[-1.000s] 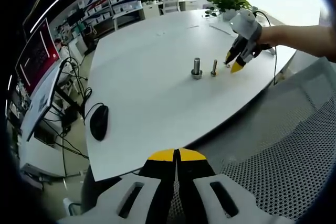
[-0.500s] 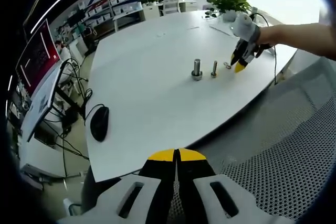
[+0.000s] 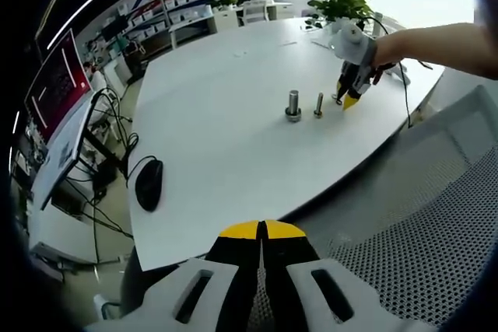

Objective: Place the washer onto the threaded stud by aligning its center hole with the stud, sliding it down to the base, and recovering from edge contact or off-axis alignment until the washer reaches the visible bottom stop.

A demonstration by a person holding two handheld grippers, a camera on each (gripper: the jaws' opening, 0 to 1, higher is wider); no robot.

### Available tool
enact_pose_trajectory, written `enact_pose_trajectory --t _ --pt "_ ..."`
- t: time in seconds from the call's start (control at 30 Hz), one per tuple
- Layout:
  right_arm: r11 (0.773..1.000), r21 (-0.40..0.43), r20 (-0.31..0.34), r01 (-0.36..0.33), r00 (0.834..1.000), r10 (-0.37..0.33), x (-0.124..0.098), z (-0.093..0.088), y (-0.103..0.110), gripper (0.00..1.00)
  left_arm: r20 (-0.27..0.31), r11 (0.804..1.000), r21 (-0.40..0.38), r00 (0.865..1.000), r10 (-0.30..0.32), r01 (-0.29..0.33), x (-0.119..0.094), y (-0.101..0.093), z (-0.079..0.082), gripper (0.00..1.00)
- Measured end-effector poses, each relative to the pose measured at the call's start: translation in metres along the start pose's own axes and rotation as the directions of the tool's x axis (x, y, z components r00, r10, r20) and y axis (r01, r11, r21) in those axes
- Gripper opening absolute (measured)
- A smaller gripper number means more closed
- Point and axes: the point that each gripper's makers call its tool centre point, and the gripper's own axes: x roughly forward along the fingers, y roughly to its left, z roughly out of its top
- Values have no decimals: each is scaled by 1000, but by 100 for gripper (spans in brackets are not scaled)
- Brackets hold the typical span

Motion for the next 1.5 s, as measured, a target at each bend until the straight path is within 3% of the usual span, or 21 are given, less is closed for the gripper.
enact_pose_trajectory --t 0.23,0.4,0.6,1.07,1.23,1.37,1.5 --pt "998 63 25 14 1000 -16 0 2 -1 20 -3 1000 4 1000 -6 6 1 -1 0 0" --pt "999 33 12 33 999 -33 0 4 3 17 0 1000 5 1000 -6 6 1 -1 0 0" --pt "997 55 10 53 999 -54 0 3 1 17 2 1000 6 1000 -8 8 0 -1 0 0" --pt "992 106 69 69 995 -76 -1 2 0 16 5 1000 5 1000 -4 4 0 0 1 0" --pt "981 183 123 66 988 -89 -3 1 -2 14 6 1000 6 1000 -3 3 -1 -1 1 0" --pt "977 208 128 55 988 -83 -3 1 -2 14 36 1000 1 999 1 -1 -2 0 5 0" --pt "975 215 124 54 989 -82 -3 2 0 14 27 1000 2 1000 2 -2 -2 0 3 0"
